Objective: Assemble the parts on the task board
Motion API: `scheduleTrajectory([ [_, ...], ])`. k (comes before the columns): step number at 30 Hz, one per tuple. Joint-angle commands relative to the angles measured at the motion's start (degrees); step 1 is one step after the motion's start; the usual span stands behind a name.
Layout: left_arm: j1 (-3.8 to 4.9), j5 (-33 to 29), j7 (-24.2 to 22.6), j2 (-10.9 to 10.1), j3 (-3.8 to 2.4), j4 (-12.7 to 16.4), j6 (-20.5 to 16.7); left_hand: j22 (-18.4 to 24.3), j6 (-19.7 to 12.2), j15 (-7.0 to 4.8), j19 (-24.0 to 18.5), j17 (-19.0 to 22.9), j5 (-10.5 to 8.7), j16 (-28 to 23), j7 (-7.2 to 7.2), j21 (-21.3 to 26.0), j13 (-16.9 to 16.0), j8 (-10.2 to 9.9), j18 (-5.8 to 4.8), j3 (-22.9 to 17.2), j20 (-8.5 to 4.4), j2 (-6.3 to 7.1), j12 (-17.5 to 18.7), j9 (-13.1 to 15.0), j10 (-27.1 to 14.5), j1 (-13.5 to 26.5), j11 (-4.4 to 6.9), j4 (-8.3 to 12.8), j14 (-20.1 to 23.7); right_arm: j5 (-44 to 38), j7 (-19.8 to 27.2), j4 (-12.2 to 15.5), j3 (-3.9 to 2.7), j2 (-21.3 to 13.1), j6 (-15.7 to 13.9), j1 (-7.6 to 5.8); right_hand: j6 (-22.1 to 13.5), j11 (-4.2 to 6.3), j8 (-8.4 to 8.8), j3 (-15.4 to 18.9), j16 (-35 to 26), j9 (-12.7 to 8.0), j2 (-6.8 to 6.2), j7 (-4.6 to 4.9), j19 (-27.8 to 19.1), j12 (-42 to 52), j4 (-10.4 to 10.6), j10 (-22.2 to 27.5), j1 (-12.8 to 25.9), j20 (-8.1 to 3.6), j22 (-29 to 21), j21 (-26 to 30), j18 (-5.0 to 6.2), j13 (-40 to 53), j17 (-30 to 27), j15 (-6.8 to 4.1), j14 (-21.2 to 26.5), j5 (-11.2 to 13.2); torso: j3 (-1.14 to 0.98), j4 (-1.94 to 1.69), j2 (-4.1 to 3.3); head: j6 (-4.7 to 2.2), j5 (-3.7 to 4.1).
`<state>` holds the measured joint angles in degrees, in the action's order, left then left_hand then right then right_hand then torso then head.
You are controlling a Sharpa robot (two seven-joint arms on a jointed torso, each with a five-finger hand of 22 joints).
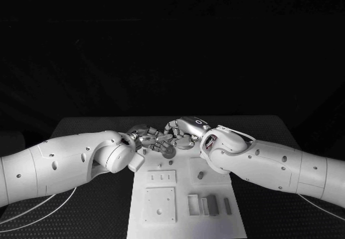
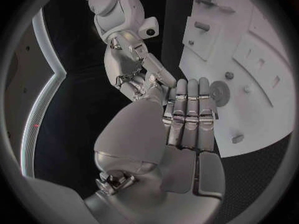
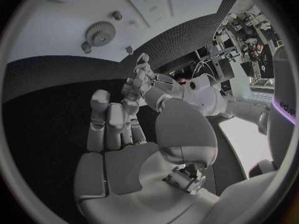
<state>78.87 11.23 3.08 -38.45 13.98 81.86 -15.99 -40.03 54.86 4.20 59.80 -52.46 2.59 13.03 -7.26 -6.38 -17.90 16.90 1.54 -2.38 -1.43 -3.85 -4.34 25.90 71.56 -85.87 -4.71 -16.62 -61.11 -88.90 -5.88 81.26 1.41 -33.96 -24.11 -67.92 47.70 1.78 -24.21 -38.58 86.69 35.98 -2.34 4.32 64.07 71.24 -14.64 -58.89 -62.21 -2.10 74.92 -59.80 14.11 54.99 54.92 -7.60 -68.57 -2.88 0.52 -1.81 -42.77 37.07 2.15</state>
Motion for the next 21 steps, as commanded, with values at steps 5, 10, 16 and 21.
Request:
scheduleTrajectory([
  [5, 0.26, -1.42, -1.78, 0.14, -0.26, 0.53, -0.11, -0.31, 2.11, 0.07, 0.21, -0.46, 0.37, -0.54, 1.14, 0.64, -0.89, 1.05, 0.91, -4.1, 0.0, -0.16, -0.4, 0.19, 1.75, -3.33, 0.76, 0.07, -0.68, -0.61, 0.27, -0.5, 0.19, 0.32, 1.54, 0.23, 13.01, 0.45, -0.2, 0.0, 0.13, 0.04, 0.0, -0.45, -0.1, 0.27, -0.48, 0.65, 0.43, -0.44, 0.99, -0.18, 0.89, 0.05, 0.04, -0.33, -0.14, -0.02, 0.02, 0.03, -0.01, 0.09, 0.14],
  [10, 0.26, -1.14, -1.76, -0.18, -0.25, 0.7, -0.31, -0.66, 3.15, -0.18, 0.45, -1.15, 0.42, -0.42, 1.35, 0.85, -1.88, 1.49, 0.8, -6.97, -0.18, 0.38, -0.73, 0.4, 2.78, -3.4, 1.23, 0.18, -1.24, -0.64, 0.12, -0.75, 0.19, 0.05, 1.48, 0.24, 13.0, 0.45, -0.19, -0.01, 0.1, 0.07, 0.01, -0.45, -0.09, 0.27, -0.49, 0.64, 0.45, -0.44, 0.98, -0.18, 0.89, 0.05, -0.2, -0.34, 0.0, -0.02, 0.02, 0.01, -0.03, 0.19, 0.23],
  [16, 0.25, -0.9, -1.89, -0.54, -0.25, 0.57, -0.71, -1.03, 3.85, -0.52, 0.61, -2.04, 0.45, -0.13, 1.56, 1.01, -2.95, 1.91, 0.67, -9.03, -0.49, 0.34, -0.99, 0.87, 3.4, -3.14, 1.61, 0.55, -1.71, -0.56, 0.18, -0.73, 0.2, -0.28, 1.42, 0.24, 12.96, 0.45, -0.15, -0.03, 0.06, 0.12, 0.0, -0.44, -0.1, 0.23, -0.53, 0.64, 0.49, -0.45, 0.97, -0.17, 0.89, 0.04, -0.36, -0.34, 0.1, -0.02, 0.02, -0.05, -0.02, 0.36, 0.27],
  [21, 0.25, -0.89, -1.92, -0.65, -0.25, 0.58, -0.72, -1.28, 4.16, -0.67, 0.71, -2.56, 0.49, 0.02, 1.6, 1.05, -3.58, 2.15, 0.6, -9.87, -0.65, 0.23, -1.16, 1.22, 3.72, -2.76, 1.79, 0.82, -1.88, 0.34, 0.55, -0.85, 0.21, -0.4, 1.81, 0.23, 12.6, 0.36, 0.22, -0.24, -0.4, 0.28, -0.13, -0.33, -0.24, -0.13, -0.55, 0.74, 0.73, -0.43, 0.87, 0.03, 0.89, -0.11, -1.92, -0.29, 1.08, -0.02, 0.03, 0.04, 0.01, 0.4, 0.26],
])
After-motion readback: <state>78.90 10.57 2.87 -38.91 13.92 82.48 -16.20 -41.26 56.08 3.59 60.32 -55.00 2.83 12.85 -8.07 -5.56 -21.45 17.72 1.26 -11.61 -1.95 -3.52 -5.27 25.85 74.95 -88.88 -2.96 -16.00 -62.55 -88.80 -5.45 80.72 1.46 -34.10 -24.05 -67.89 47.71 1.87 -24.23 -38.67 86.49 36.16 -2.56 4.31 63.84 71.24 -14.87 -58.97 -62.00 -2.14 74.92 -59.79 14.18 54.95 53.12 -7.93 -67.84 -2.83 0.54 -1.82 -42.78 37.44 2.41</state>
